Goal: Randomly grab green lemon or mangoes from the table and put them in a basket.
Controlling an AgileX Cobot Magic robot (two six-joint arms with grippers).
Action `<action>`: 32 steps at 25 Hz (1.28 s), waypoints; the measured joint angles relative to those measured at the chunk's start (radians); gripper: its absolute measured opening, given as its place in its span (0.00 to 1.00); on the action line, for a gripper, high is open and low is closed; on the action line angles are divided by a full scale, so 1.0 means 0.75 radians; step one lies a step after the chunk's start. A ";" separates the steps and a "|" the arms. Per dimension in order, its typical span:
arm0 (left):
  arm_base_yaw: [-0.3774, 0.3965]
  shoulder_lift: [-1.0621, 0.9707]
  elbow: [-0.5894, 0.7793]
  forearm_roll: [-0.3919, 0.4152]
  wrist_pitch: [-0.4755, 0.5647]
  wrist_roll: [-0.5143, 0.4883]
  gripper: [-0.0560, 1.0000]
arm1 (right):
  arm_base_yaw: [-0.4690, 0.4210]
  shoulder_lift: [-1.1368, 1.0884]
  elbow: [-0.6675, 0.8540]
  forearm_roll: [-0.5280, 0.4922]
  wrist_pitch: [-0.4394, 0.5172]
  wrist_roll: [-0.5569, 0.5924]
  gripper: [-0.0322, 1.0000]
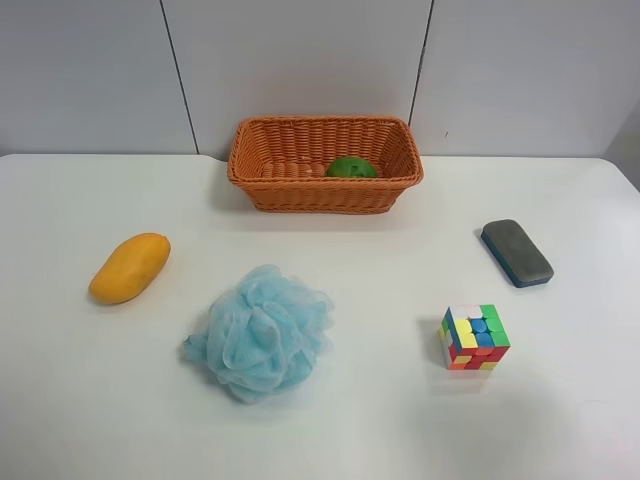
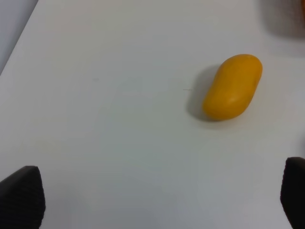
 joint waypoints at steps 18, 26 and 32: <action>0.000 0.000 0.000 0.000 0.000 0.000 0.99 | -0.095 -0.092 0.011 0.006 -0.032 0.000 0.99; 0.000 0.000 0.000 0.000 0.000 0.000 0.99 | -0.179 -0.092 0.011 0.006 -0.032 0.000 0.99; 0.000 0.000 0.000 0.000 0.000 0.000 0.99 | -0.179 -0.092 0.011 0.006 -0.032 0.000 0.99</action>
